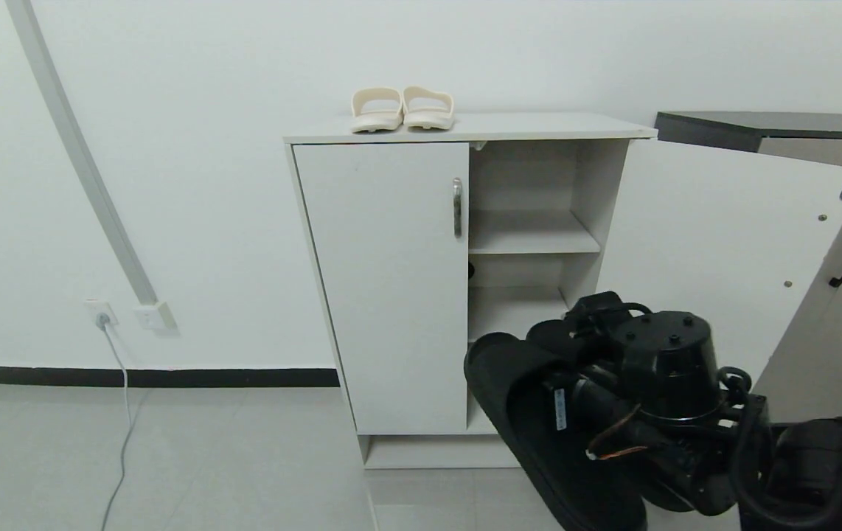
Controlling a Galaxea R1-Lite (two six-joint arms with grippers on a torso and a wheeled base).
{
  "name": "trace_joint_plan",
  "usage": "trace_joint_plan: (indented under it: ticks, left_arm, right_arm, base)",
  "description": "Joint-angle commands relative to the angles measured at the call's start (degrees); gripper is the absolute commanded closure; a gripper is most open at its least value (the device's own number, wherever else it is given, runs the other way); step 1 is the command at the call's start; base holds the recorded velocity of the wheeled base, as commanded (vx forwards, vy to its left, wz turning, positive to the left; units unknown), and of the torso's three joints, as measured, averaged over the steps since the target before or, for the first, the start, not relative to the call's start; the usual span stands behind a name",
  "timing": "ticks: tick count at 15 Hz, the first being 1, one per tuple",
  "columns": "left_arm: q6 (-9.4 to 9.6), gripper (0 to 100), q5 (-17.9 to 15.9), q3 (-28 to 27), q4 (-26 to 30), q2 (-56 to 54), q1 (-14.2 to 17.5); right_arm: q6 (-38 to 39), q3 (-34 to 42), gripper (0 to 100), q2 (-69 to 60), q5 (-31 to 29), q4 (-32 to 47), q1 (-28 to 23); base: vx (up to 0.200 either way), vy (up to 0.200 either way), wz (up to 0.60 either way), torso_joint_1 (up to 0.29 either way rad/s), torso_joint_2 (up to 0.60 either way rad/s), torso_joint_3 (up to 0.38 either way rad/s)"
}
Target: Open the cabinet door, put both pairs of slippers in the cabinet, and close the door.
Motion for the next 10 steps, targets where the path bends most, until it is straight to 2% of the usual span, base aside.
trace_joint_plan:
  ticks: [1,5,8,10]
  left_arm:
    - [-0.01,100,0.1,0.0,0.0,0.2,0.0]
    - [-0.01,100,0.1,0.0,0.0,0.2,0.0]
    - [-0.09,100,0.1,0.0,0.0,0.2,0.0]
    - [-0.09,100,0.1,0.0,0.0,0.2,0.0]
  right_arm:
    - [1.8,-6.6,100,7.2,-8.4,2.3,3.4]
    - [8.4,-17.2,100,19.2,-19.6,2.4,1.0]
    - [8.8,-18.1,100,21.0,-20.2,2.3,0.6]
    - [8.8,-18.0,100,20.8,-20.3,2.3,0.6]
  base:
    - [0.000,0.000,0.00,0.000,0.00,0.000]
    - [0.000,0.000,0.00,0.000,0.00,0.000]
    - [0.000,0.000,0.00,0.000,0.00,0.000]
    - [0.000,-0.200,0.00,0.002,0.00,0.000]
